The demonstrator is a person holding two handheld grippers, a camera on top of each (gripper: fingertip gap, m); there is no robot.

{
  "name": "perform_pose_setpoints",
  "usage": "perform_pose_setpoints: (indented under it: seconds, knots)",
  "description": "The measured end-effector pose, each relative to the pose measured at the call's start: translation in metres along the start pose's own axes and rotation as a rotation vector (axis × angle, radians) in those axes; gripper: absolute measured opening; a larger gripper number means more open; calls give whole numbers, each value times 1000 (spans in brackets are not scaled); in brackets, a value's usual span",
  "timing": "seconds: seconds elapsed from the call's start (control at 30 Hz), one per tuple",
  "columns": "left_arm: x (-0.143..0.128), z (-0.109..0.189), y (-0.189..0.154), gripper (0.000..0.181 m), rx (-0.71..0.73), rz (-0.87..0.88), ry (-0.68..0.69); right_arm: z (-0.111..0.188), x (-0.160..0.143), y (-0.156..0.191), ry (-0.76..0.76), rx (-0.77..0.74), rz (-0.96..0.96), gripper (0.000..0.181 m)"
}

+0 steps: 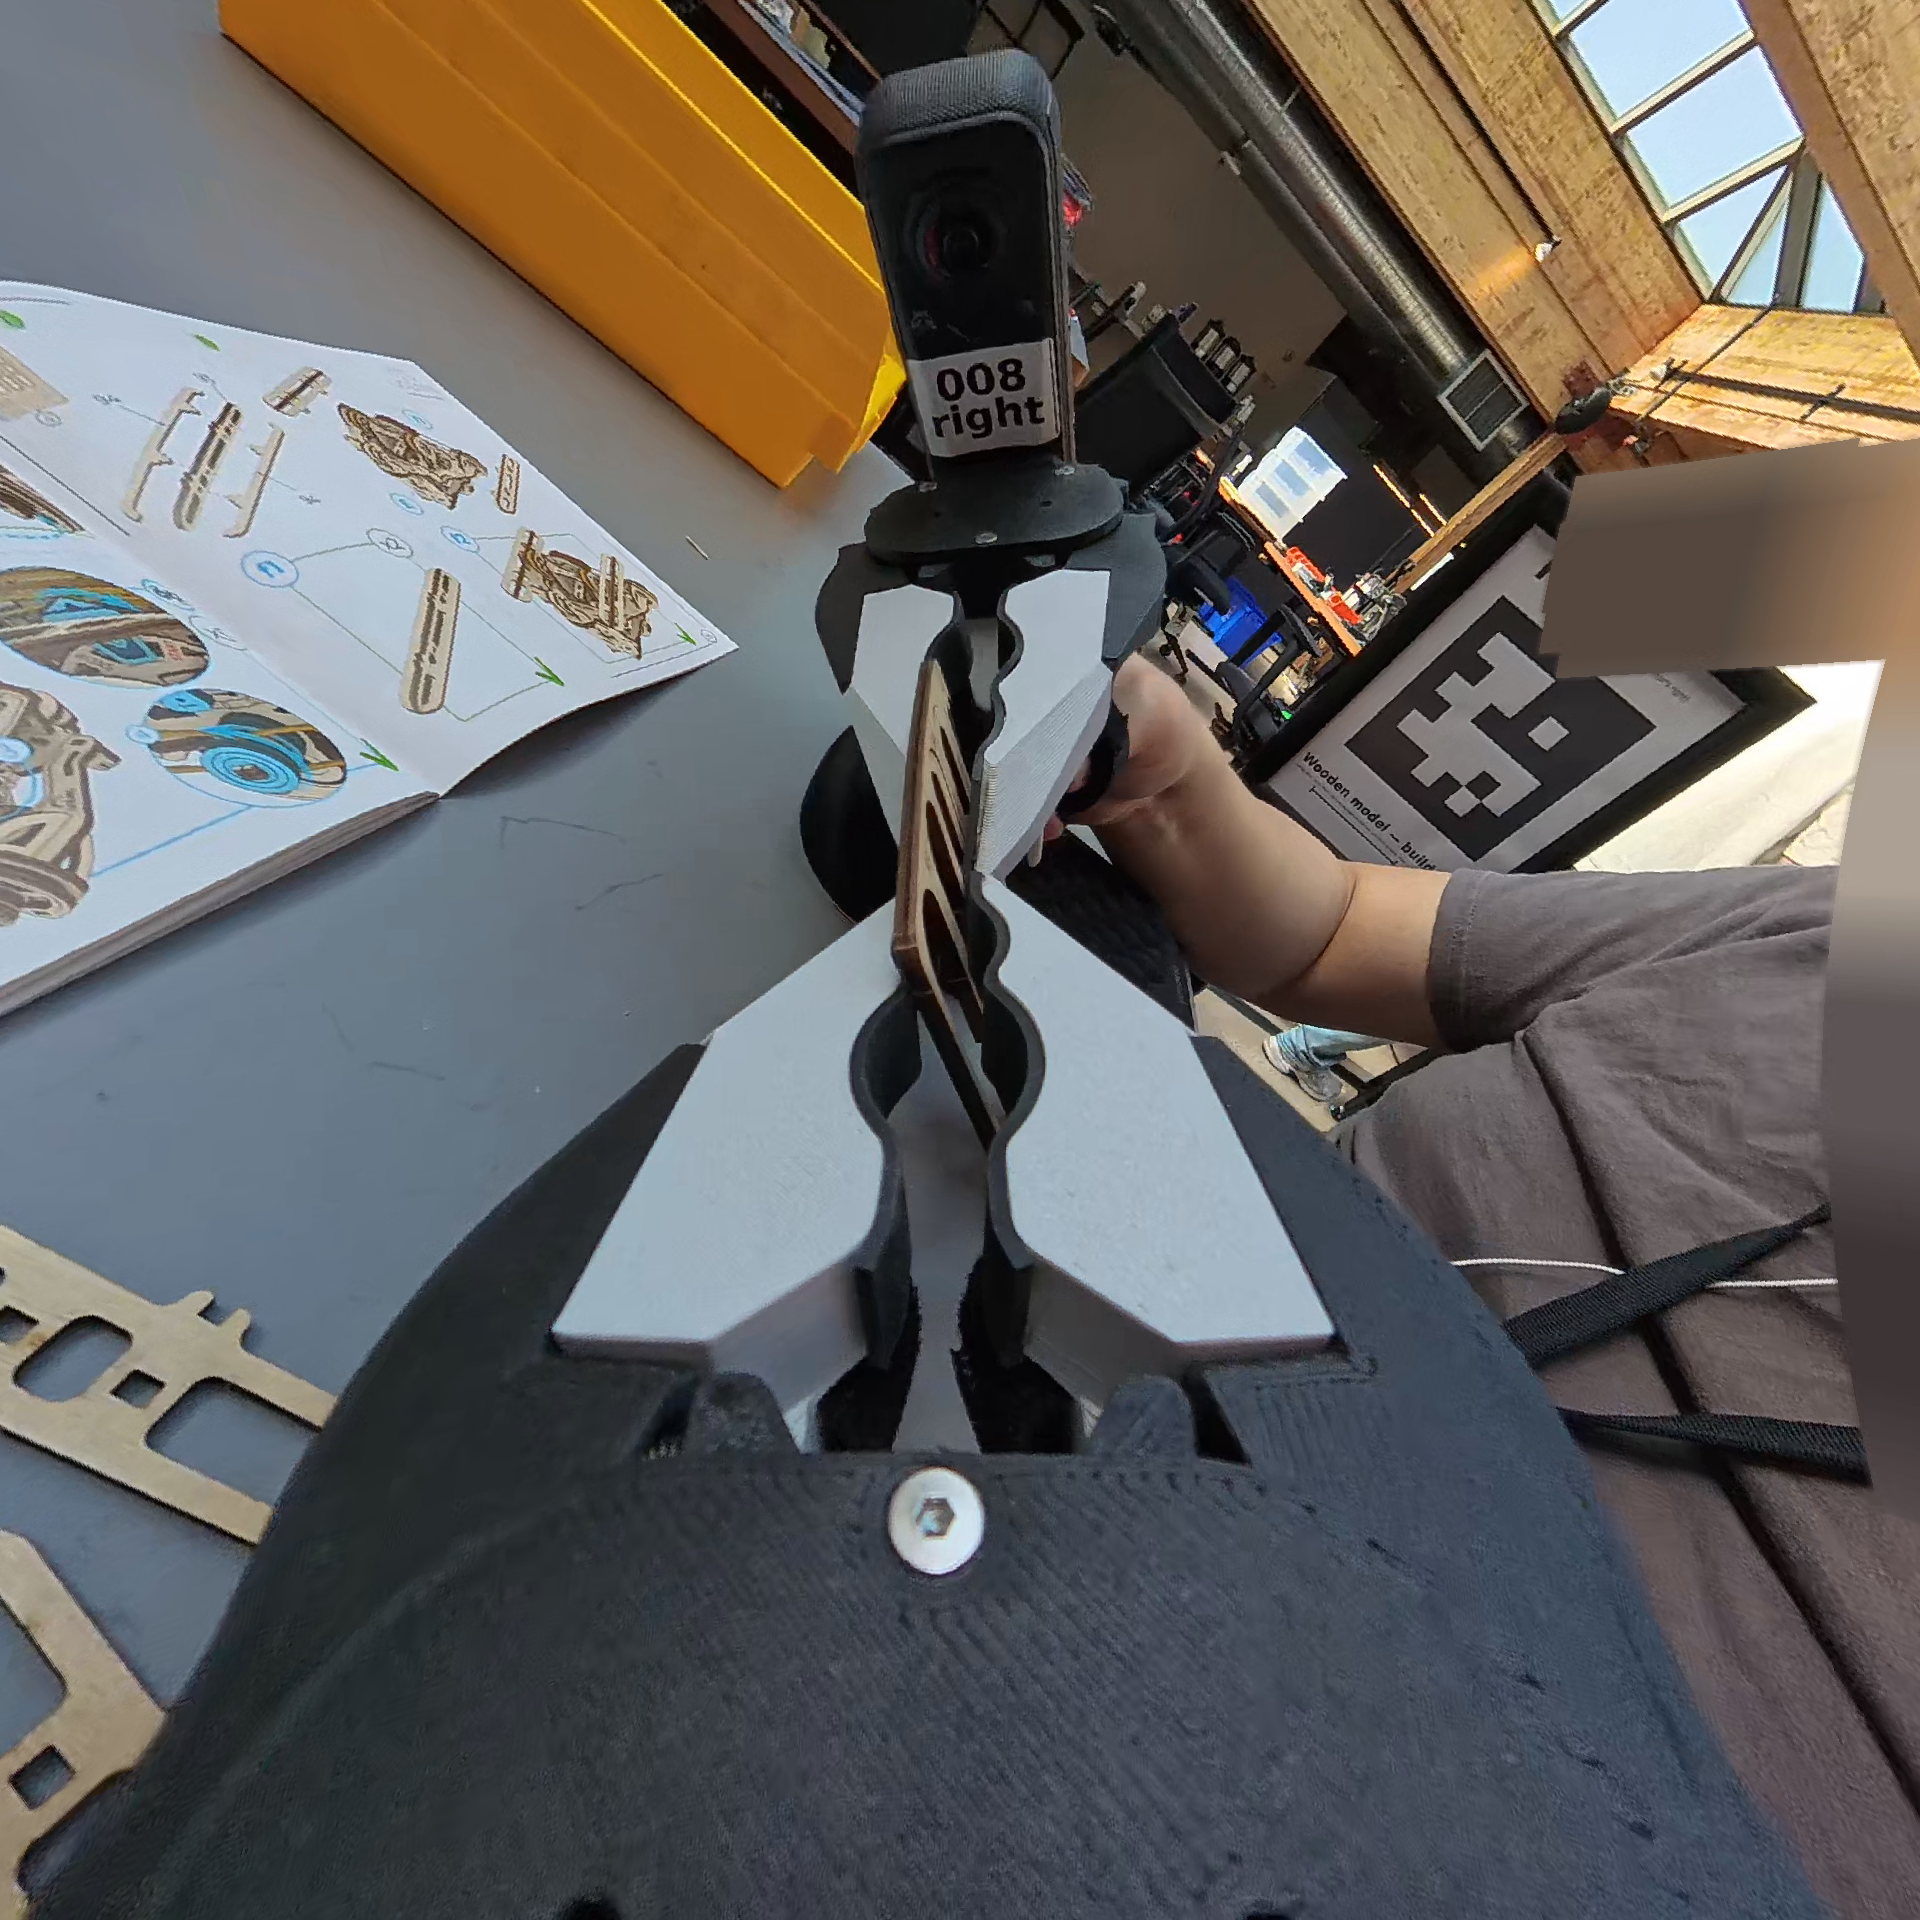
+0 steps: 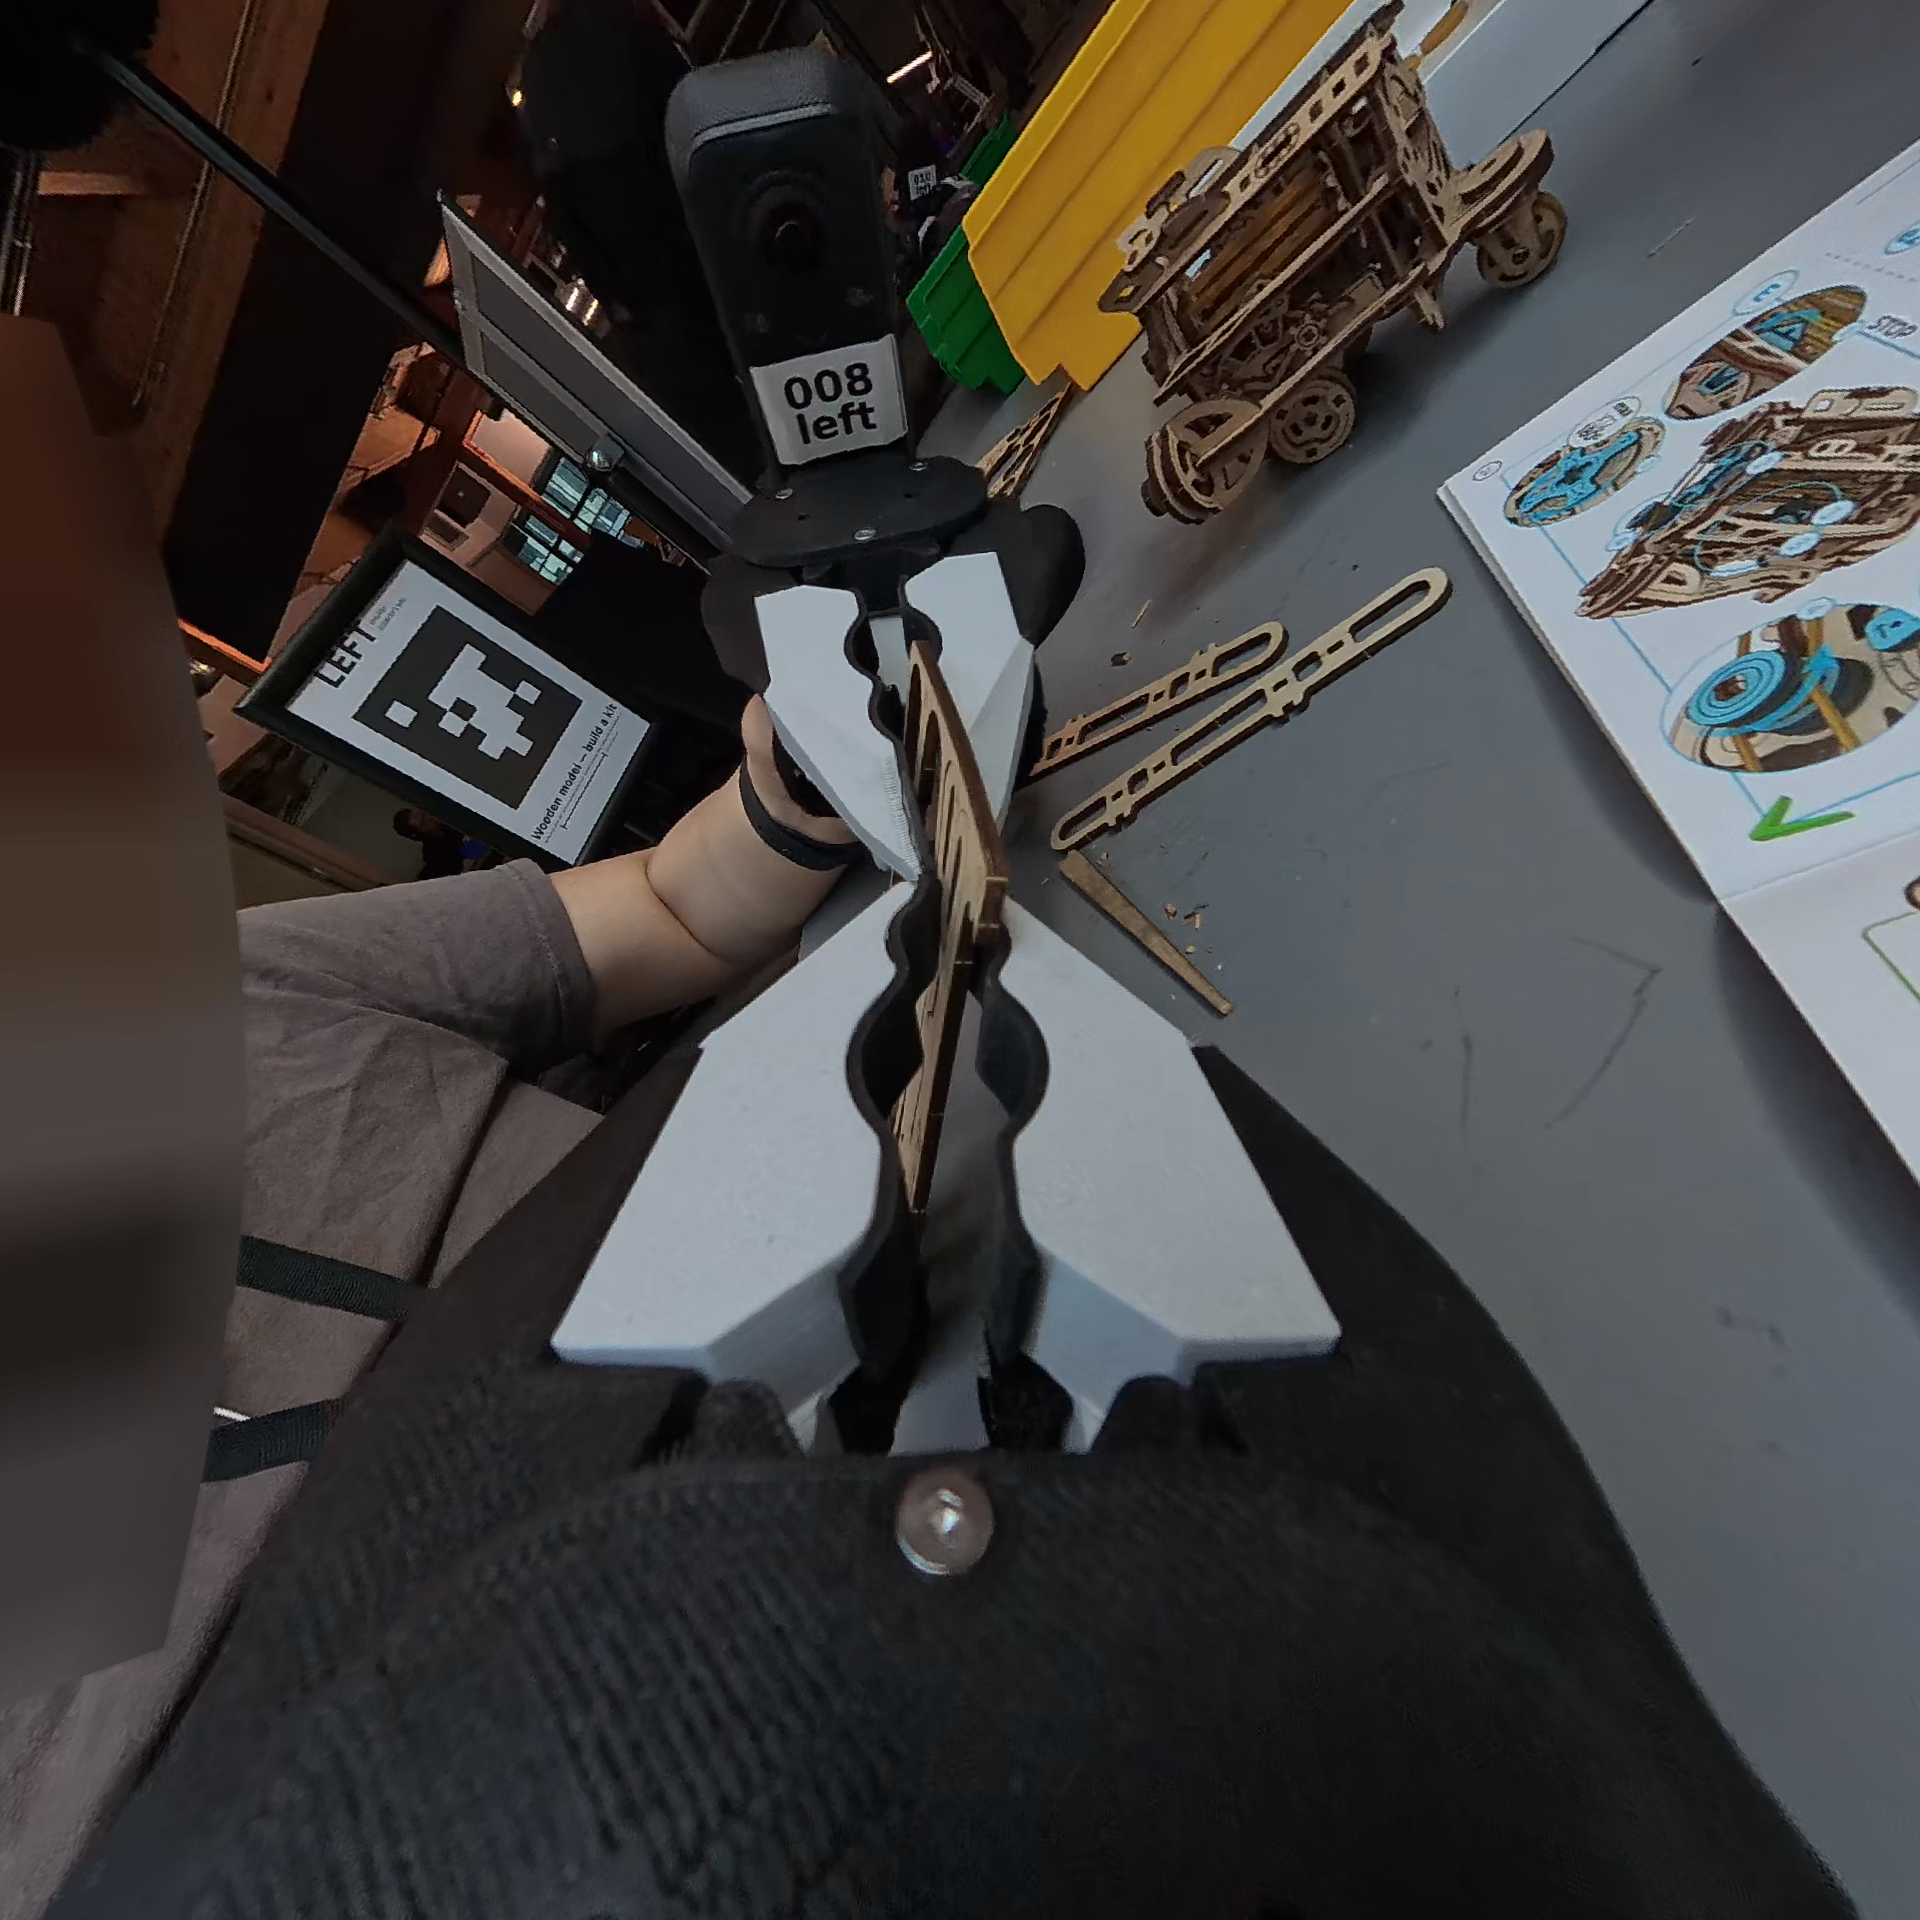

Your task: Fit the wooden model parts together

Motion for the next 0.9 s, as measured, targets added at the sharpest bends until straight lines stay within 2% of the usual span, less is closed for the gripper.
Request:
perform_pose_setpoints:
  seconds: [0.07, 0.2, 0.33, 0.37, 0.4, 0.53, 0.63, 0.73, 0.9]
  knots:
    - [1, 2, 2, 5, -30, 31, 11, 0, -1, 1, 7, 9, 20, 2]
    - [27, 20, 12, 9, -26, 79, -159, -3, -3, 4, 15, 29, -3, 1]
    - [22, 14, 5, 16, -72, 85, -114, -3, -3, 4, 17, 16, 24, 2]
    - [19, 11, 4, 13, -73, 81, -96, -3, -3, 4, 20, 17, 26, 2]
    - [17, 9, 3, 2, -72, 78, -87, -3, -3, 4, 21, 17, 30, 2]
    - [18, 9, 4, 0, -62, 82, -102, -4, -1, 3, 6, 18, 36, 3]
    - [18, 8, 3, 0, -51, 59, -103, -1, 15, -3, -108, -30, 27, 16]
    - [18, 8, 4, 1, -39, 48, -104, 1, 19, -2, -128, -41, 40, 8]
    - [15, 7, 6, 1, -27, 54, -91, -3, 17, -4, -105, -96, 92, 8]
Point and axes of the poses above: each gripper's, where its closed fingertips meet, z back along the fingers, x out of its top, y = z × x across the jaws, the point moved 1 cm from there along z, back along the fingers, and after that the axes turned 7 degrees about -y, right-handed, at the moved point
